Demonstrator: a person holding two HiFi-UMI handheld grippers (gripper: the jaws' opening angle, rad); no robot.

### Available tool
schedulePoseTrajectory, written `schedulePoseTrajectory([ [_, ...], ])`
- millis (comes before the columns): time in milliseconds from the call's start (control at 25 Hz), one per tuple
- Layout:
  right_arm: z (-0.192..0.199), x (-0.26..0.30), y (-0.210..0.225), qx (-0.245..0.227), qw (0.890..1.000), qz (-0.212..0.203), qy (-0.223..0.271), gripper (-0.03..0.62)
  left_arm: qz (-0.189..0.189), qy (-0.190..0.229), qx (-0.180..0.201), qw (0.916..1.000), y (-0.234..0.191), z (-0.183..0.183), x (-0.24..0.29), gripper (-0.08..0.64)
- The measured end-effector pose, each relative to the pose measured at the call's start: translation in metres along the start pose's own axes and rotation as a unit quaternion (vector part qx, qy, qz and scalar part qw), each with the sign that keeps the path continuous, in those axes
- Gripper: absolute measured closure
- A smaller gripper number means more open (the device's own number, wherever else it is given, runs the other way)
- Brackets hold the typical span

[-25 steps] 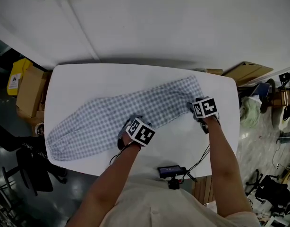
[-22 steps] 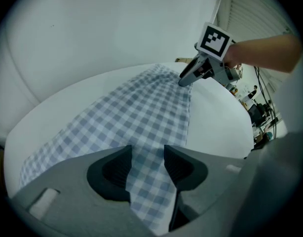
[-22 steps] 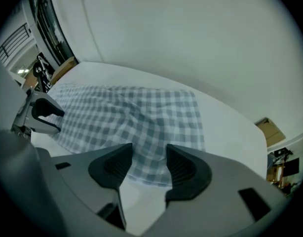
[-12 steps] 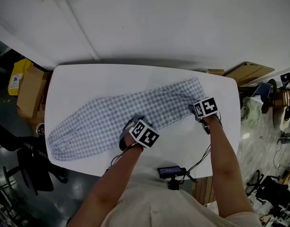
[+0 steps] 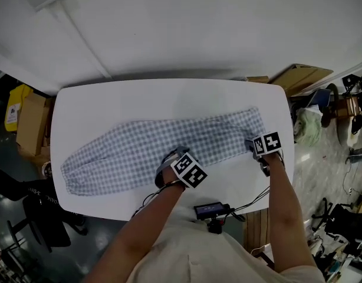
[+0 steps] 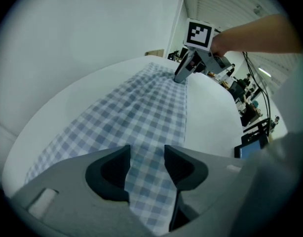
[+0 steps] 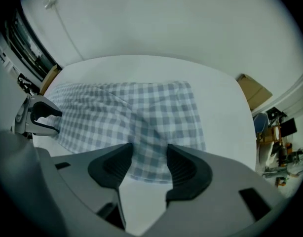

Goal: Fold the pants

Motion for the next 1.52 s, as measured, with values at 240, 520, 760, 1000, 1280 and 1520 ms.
schedulePoseTrajectory([
  [240, 0.071, -0.015, 0.008, 0.049, 0.999, 0.01, -0.01, 0.359, 0.035, -0.024, 0.05, 0.9978, 0.043, -0.008, 0.013, 0.354],
  [520, 0.144, -0.029, 0.012, 0.1, 0.995, 0.02, -0.013, 0.359, 0.064, -0.045, 0.093, 0.9926, 0.096, -0.007, 0.023, 0.343],
  [760, 0.165, -0.038, 0.013, 0.118, 0.992, 0.016, 0.036, 0.359, 0.068, -0.046, 0.108, 0.9908, 0.114, -0.005, 0.025, 0.319],
  [1000, 0.157, -0.061, 0.025, 0.154, 0.981, 0.004, 0.115, 0.36, 0.081, -0.044, 0.108, 0.9899, 0.113, -0.005, 0.018, 0.295],
  [1280, 0.165, -0.071, 0.065, 0.177, 0.979, 0.033, 0.098, 0.369, 0.091, -0.025, 0.084, 0.9921, 0.106, -0.008, 0.003, 0.291],
  [1520, 0.142, -0.061, 0.049, 0.139, 0.986, 0.016, 0.089, 0.368, 0.1, 0.0, 0.046, 0.9939, 0.091, -0.018, -0.008, 0.291],
])
Point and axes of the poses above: the fingertips, and each gripper's own axes: x forward along the fingers, y to its right, z out of its underside, the point moved 6 cm from there along -x, backward along the fingers, and after that the axes turned 11 degrees about -x, right-handed, at the moved point
